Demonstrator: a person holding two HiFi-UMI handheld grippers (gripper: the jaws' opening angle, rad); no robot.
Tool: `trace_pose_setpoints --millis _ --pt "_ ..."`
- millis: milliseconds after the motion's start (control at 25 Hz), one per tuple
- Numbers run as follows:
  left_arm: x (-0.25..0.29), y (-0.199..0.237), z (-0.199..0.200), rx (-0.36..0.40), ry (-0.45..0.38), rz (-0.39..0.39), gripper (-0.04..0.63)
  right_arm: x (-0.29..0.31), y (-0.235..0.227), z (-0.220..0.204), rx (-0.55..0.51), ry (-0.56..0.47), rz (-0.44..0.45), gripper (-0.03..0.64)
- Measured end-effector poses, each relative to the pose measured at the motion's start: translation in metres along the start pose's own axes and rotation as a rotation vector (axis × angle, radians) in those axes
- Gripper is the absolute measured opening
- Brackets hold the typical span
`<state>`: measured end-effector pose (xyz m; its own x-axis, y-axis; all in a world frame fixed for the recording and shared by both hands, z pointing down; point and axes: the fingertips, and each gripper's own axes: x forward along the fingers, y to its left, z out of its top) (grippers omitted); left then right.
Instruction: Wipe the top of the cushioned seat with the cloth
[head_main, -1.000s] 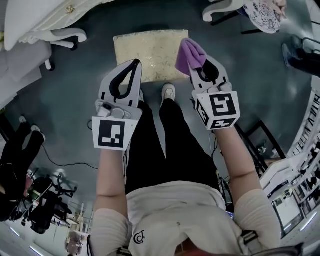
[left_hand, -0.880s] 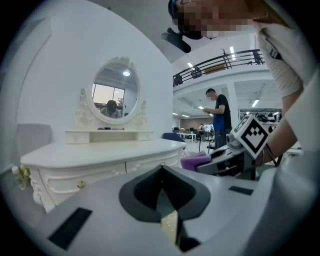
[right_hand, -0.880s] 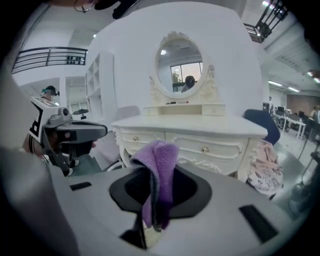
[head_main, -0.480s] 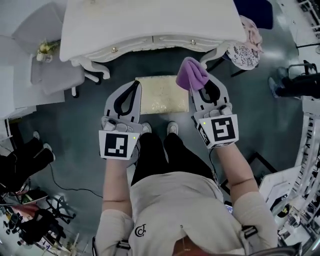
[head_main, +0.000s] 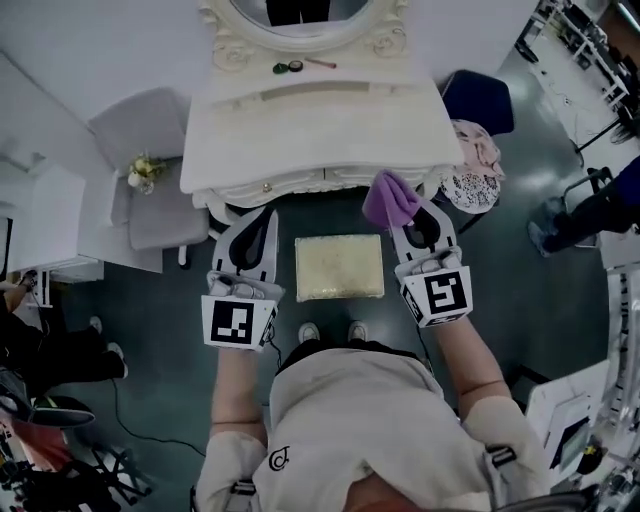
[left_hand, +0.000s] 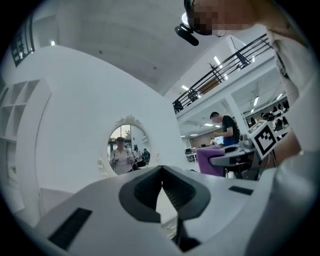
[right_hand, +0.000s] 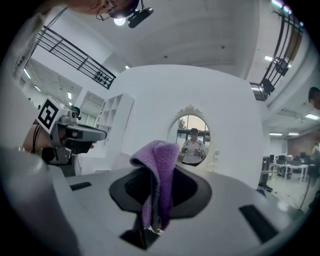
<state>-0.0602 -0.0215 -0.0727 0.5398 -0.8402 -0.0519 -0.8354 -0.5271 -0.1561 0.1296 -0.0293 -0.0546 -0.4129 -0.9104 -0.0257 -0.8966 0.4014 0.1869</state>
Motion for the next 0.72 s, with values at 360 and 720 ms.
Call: trace_pose_setpoints --millis 360,720 --pt "-0.013 0.015 0.040 0.037 -0.043 0.017 0.014 -0.003 0.002 0.026 0.005 -0.039 0.007 0.077" --pt "-0.006 0.008 0.026 0.062 -0.001 -0.024 0.014 0.001 0.005 0.022 0.011 -0.035 0.024 0.074"
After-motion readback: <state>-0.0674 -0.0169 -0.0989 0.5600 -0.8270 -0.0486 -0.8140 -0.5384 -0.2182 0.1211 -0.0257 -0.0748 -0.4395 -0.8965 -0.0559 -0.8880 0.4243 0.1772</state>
